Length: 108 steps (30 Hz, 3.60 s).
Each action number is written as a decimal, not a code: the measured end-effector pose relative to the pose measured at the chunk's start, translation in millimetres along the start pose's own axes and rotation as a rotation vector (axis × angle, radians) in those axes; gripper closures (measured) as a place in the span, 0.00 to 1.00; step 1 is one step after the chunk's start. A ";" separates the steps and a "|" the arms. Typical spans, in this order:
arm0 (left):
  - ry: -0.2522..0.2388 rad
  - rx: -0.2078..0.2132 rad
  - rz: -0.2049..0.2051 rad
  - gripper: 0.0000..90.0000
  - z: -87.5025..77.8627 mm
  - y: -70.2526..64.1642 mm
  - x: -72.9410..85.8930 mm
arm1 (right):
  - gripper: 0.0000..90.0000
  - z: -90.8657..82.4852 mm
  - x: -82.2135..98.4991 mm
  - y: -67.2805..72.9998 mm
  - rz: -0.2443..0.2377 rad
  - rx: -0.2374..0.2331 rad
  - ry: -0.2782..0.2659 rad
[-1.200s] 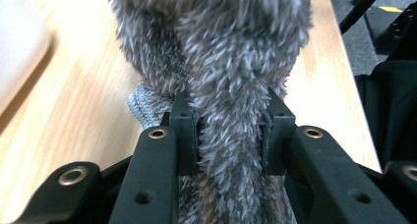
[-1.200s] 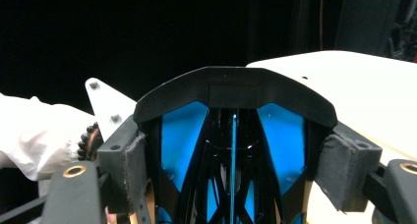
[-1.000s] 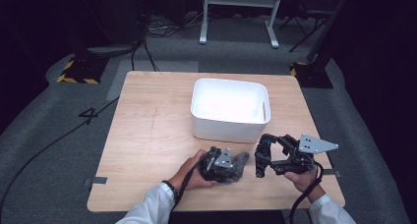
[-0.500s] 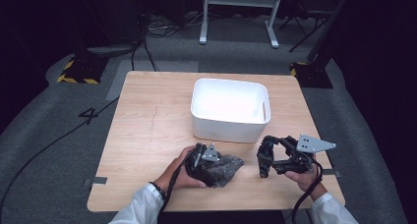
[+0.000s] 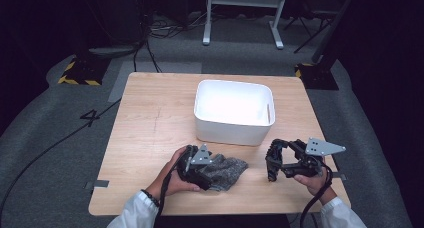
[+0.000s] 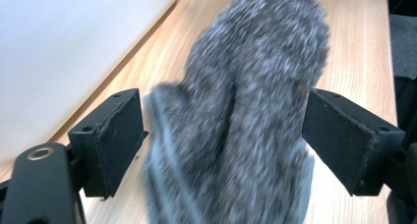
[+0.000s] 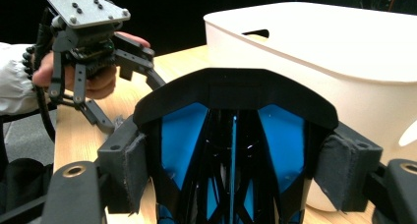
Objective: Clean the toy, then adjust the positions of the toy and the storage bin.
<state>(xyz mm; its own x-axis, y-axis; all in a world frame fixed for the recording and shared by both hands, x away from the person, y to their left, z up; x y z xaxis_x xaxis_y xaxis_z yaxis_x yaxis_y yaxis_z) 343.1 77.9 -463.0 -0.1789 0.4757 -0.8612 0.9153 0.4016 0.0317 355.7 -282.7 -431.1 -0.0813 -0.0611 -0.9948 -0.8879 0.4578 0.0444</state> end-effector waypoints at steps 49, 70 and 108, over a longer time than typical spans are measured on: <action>0.102 -0.195 -0.178 0.16 -50.4 50.6 90.8 | 0.28 -13.8 -13.4 -6.3 -0.029 0.033 -0.010; 0.102 -0.195 -0.179 0.16 -49.1 50.7 90.2 | 0.28 -21.2 -24.1 -6.9 -0.049 0.057 -0.026; 0.103 -0.203 -0.182 0.16 -48.7 50.3 89.8 | 0.28 -23.8 -101.5 -27.1 -0.109 0.096 -0.064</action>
<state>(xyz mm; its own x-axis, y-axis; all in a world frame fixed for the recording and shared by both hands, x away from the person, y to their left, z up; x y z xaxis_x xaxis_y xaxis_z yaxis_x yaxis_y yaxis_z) 355.5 179.0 -514.0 -0.3788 0.4544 -0.8063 0.7758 0.6309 -0.0089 377.2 -310.0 -329.1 0.0450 -0.0600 -0.9972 -0.8423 0.5345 -0.0702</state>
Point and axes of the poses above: each handheld gripper's, and its own axes: z roughly forward along the jaws, x roughly out of its underside, y roughly to its left, the point moved 1 cm from there along z, roughly forward along the jaws, and after that the axes turned 10 degrees about -y, right-handed, at the moved point
